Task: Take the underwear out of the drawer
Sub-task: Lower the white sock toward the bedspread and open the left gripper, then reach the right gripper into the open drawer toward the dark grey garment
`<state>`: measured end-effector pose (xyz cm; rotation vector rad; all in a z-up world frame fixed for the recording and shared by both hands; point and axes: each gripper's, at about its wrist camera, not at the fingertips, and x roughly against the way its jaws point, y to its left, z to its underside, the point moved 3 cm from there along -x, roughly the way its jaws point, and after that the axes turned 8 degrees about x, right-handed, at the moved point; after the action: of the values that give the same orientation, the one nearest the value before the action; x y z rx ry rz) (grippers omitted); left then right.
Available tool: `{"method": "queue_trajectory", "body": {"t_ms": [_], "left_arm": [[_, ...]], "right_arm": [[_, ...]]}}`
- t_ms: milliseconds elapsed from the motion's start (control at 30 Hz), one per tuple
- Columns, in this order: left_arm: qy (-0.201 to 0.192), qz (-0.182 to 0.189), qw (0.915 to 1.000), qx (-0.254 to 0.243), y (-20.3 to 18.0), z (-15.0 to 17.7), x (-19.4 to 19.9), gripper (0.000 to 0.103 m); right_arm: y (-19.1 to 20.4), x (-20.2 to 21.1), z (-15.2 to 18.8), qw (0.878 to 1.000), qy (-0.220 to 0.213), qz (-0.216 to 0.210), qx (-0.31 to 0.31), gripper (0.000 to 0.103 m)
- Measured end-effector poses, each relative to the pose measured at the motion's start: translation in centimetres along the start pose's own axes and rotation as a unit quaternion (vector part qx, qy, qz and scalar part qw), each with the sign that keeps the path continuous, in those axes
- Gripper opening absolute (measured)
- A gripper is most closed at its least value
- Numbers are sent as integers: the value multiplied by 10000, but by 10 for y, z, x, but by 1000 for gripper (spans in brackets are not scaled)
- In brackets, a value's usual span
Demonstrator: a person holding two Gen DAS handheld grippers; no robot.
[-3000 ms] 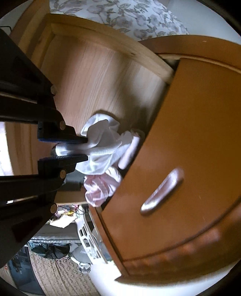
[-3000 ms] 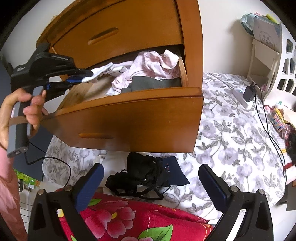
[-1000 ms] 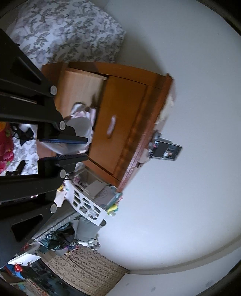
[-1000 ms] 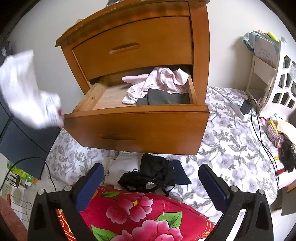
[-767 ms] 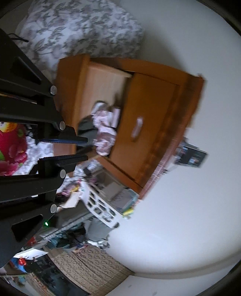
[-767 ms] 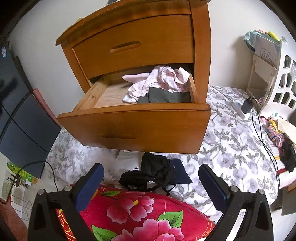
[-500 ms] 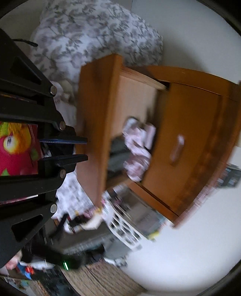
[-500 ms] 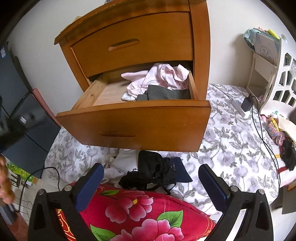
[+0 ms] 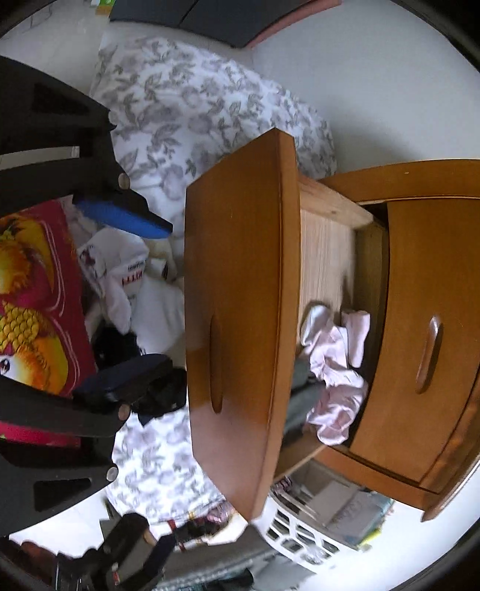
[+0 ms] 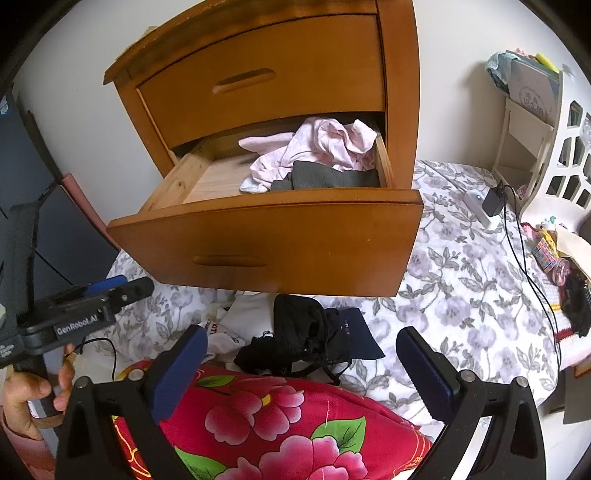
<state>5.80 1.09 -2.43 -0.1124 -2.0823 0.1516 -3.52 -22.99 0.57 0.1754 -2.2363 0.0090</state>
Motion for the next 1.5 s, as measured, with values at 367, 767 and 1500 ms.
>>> {"method": "queue_trajectory", "body": {"t_ms": [367, 767, 1500], "left_arm": [[-218, -504, 9984, 147, 11, 2, -9, 93], [-722, -198, 9972, 83, 8, -6, 4, 100], [-686, -330, 9971, 49, 6, -3, -17, 101]], "right_arm": [[0, -5, 2, 10000, 52, 48, -6, 103], [-3, -12, 2, 9999, 52, 117, 2, 103], [-1, -27, -11, 9998, 61, 120, 161, 103]]}}
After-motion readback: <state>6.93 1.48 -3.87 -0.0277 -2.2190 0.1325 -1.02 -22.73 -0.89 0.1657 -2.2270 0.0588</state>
